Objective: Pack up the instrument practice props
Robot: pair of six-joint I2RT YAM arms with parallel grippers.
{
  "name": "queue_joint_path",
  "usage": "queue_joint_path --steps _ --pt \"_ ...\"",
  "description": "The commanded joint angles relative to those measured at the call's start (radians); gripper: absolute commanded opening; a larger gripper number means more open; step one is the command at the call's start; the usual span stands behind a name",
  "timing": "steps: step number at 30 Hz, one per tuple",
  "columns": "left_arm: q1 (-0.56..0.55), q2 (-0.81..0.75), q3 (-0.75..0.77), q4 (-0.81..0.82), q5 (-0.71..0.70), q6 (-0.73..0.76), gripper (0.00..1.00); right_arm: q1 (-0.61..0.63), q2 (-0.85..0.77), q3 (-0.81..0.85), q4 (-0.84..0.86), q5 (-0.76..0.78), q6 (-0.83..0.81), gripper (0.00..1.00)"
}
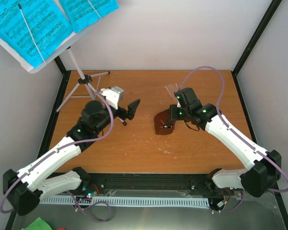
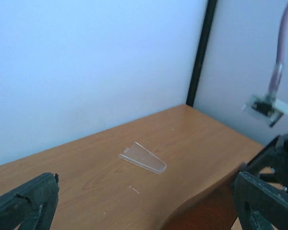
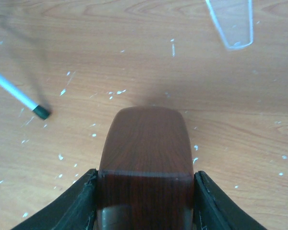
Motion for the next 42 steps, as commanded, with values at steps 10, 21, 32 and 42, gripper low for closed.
queue_joint_path --steps 10,21,32,42 --pt "0.153 -0.113 -0.047 -0.211 0.256 -0.414 0.99 0.149 0.222 0.237 0.022 0.292 0.143 0.03" --pt "0.155 -0.116 -0.1 -0.181 0.263 -0.467 1.0 0.174 0.295 0.259 0.031 0.274 0.147 0.18" --pt "0.155 -0.133 -0.052 -0.239 0.23 -0.424 1.0 0.175 0.199 0.294 0.041 0.184 0.051 0.84" --pt "0.358 -0.079 0.149 -0.418 0.394 -0.303 0.99 -0.08 -0.006 0.066 0.044 0.045 -0.016 1.0"
